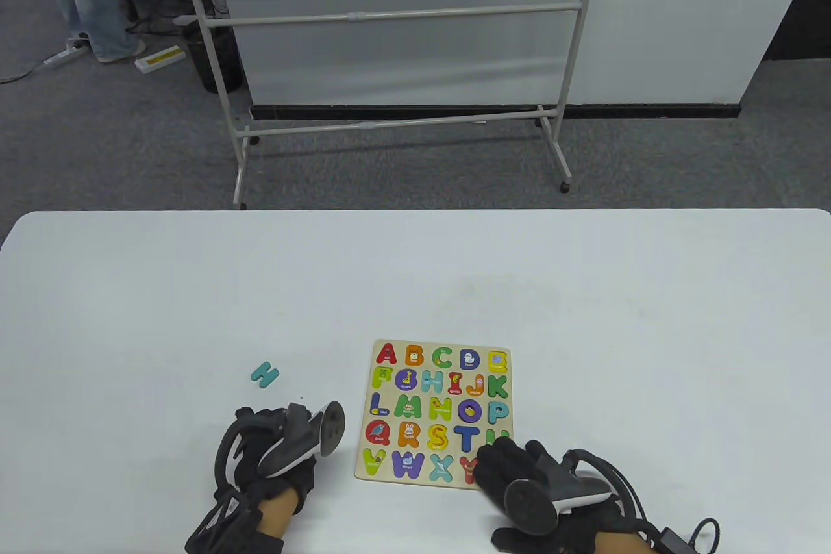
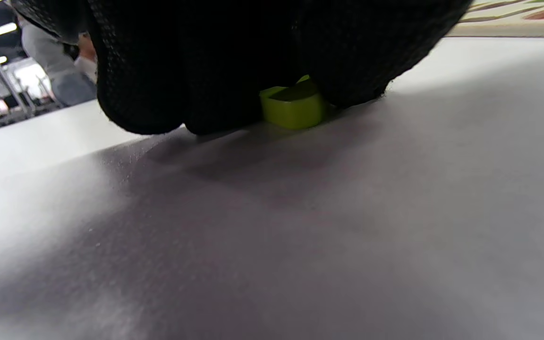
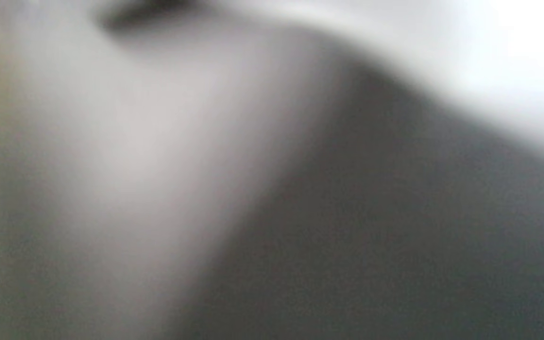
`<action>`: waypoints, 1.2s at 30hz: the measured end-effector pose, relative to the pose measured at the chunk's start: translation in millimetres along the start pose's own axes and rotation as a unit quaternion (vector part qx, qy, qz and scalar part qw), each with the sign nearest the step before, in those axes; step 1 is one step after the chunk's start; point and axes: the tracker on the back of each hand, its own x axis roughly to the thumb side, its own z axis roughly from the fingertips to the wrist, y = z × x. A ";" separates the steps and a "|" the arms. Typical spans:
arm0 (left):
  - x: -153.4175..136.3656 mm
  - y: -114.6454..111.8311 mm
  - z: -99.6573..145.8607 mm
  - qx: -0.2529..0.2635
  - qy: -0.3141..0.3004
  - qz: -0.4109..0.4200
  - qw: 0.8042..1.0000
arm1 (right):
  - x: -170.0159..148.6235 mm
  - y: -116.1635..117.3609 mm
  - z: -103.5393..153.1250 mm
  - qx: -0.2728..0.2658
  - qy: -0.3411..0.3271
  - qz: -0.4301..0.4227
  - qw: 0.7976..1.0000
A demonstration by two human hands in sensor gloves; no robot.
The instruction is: Hold alphabet puzzle board and insert letter blocks into matching slots
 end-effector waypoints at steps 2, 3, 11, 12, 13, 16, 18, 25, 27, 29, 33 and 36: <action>1.0 0.5 -1.2 -0.007 0.016 0.013 1.000 | 0.1 0.0 0.0 -0.001 0.001 0.001 1.000; 1.3 0.8 -2.1 -0.011 0.022 0.016 1.000 | 0.1 0.0 0.0 -0.001 0.002 0.001 1.000; -3.0 4.4 1.1 -0.013 0.056 0.040 0.998 | 0.1 0.1 -0.5 -0.002 0.002 0.001 1.000; -3.4 5.8 2.3 -0.015 0.054 0.049 0.997 | 0.1 0.1 -0.5 -0.002 0.002 0.001 1.000; -3.4 6.9 3.2 -0.018 0.052 0.062 0.997 | 0.1 0.1 -0.6 -0.002 0.002 0.001 1.000; 1.8 12.1 7.1 -0.017 0.052 0.092 0.994 | 0.2 -0.1 -0.7 -0.006 0.002 0.000 1.000; 9.1 16.5 9.1 -0.017 0.044 0.097 0.994 | 0.3 0.0 -0.8 -0.008 0.003 0.001 1.000; 34.4 30.8 6.9 -0.074 -0.010 0.215 0.974 | 0.9 -0.3 -1.1 -0.010 0.007 0.005 1.000; 39.4 34.1 5.5 -0.078 -0.017 0.204 0.976 | 1.0 -0.5 -1.2 -0.011 0.008 0.005 1.000; 44.1 35.9 4.2 -0.085 -0.020 0.202 0.975 | 1.0 -0.4 -1.5 -0.011 0.008 0.004 1.000; 52.2 35.4 2.5 -0.094 -0.016 0.219 0.971 | 1.2 -0.8 -1.6 -0.014 0.010 0.004 1.000; 56.6 35.8 0.2 -0.100 -0.014 0.200 0.975 | 1.3 -0.9 -1.8 -0.016 0.011 0.003 1.000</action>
